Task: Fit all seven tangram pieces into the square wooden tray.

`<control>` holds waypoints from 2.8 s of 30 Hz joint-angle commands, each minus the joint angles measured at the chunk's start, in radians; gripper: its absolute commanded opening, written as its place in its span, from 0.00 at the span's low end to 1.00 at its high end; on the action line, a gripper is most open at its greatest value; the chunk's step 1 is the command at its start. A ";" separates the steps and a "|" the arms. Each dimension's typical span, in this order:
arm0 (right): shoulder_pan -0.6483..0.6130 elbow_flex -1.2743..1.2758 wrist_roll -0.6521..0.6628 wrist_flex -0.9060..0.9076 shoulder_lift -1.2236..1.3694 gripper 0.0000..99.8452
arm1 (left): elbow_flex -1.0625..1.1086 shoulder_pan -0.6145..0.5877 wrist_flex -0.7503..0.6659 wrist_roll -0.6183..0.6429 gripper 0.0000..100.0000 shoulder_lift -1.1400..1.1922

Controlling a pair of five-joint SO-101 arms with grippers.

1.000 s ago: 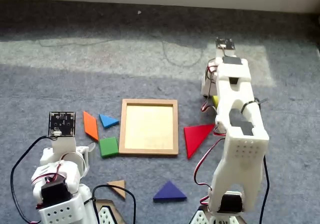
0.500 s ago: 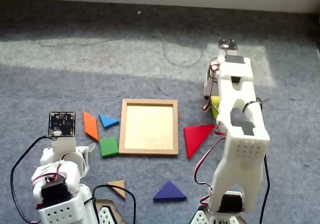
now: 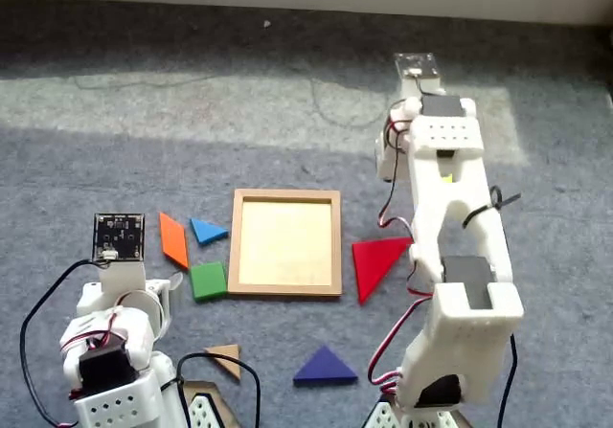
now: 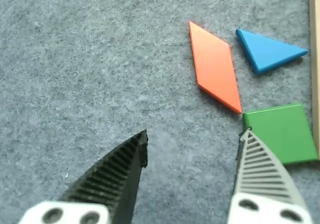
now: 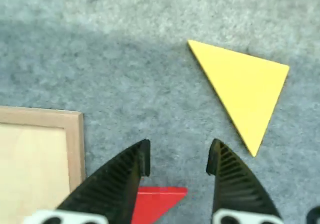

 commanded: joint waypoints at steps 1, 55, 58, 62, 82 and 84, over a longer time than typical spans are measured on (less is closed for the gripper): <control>-0.053 0.047 0.006 0.008 -0.160 0.18 | -0.007 -0.008 0.000 -0.009 0.29 -0.002; 0.157 -1.078 0.434 0.361 0.875 0.19 | -0.005 -0.012 0.000 -0.009 0.29 -0.002; 0.157 -1.079 0.434 0.397 0.872 0.17 | -0.005 -0.012 0.000 -0.009 0.29 -0.002; 0.157 -1.167 0.433 0.441 0.874 0.17 | -0.005 -0.012 0.000 -0.009 0.29 -0.002; 0.090 -0.782 0.376 0.444 0.427 0.17 | -0.005 -0.012 0.000 -0.009 0.29 -0.002; 0.070 -0.662 0.376 0.440 0.338 0.17 | -0.005 -0.012 0.000 -0.009 0.29 -0.002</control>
